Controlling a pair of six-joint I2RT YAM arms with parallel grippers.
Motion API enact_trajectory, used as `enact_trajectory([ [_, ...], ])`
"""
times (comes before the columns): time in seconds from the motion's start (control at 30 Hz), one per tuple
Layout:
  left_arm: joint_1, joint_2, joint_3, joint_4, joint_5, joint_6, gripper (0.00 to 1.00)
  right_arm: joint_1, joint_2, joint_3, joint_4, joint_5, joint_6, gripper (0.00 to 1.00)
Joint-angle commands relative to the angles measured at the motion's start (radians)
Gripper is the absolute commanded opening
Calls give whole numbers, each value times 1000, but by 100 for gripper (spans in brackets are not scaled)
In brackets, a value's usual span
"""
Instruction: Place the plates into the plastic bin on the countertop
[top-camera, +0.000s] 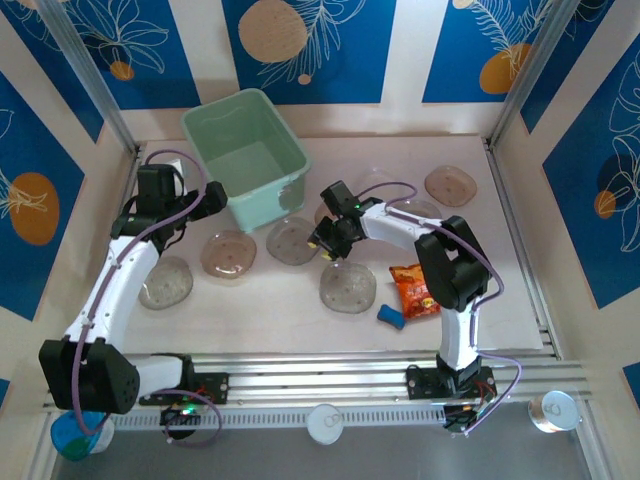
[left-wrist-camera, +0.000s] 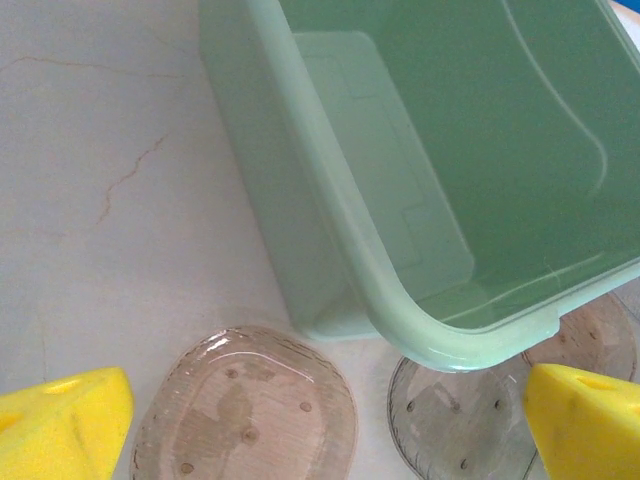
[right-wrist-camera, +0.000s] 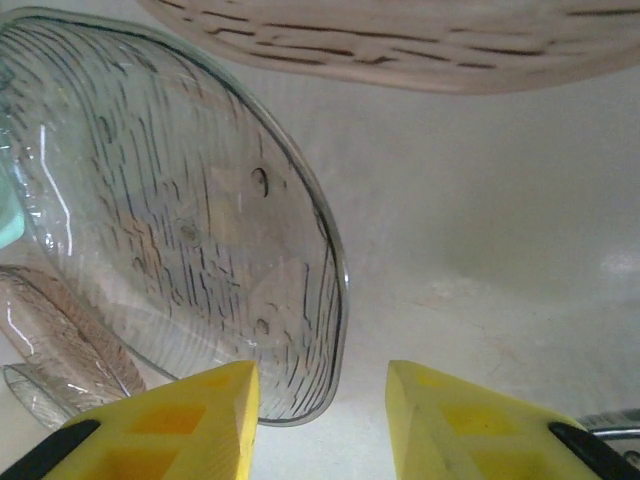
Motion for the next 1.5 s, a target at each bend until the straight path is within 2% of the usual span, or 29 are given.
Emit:
enact_trajectory([
  [0.0, 11, 2, 32, -17, 20, 20, 100, 10, 22, 38, -49, 22, 31, 39],
  [0.3, 11, 6, 24, -25, 19, 24, 100, 18, 59, 69, -55, 64, 42, 35],
  [0.63, 11, 15, 22, -35, 11, 27, 100, 27, 126, 135, -65, 56, 32, 34],
  [1.13, 11, 20, 20, -51, 0, 34, 100, 30, 134, 140, -61, 63, 30, 14],
  [1.47, 11, 21, 30, -60, 9, 33, 100, 45, 47, 90, -30, 126, 30, 8],
])
